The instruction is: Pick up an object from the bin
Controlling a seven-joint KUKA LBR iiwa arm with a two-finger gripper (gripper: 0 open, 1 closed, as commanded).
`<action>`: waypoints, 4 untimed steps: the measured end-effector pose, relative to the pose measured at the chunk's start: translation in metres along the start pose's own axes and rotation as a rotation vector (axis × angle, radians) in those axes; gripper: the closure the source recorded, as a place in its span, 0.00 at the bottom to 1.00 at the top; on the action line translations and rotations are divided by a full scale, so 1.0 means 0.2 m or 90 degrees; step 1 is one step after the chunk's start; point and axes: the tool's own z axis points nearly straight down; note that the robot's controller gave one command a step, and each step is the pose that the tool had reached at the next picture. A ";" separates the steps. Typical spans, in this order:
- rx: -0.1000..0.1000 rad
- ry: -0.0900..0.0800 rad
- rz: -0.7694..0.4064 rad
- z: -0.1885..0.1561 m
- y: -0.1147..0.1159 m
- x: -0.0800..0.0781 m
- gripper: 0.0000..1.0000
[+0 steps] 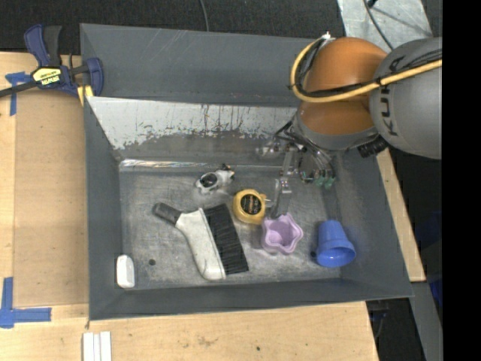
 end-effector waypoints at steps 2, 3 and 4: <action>-0.001 0.001 -0.160 0.21 -0.21 0.32 0.00; 0.000 0.001 -0.166 0.16 -0.18 0.41 0.00; 0.002 -0.002 -0.337 0.32 -0.12 0.48 0.00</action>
Offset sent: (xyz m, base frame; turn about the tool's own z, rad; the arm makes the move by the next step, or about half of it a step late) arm -0.0691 -0.0482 -0.0332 -0.2574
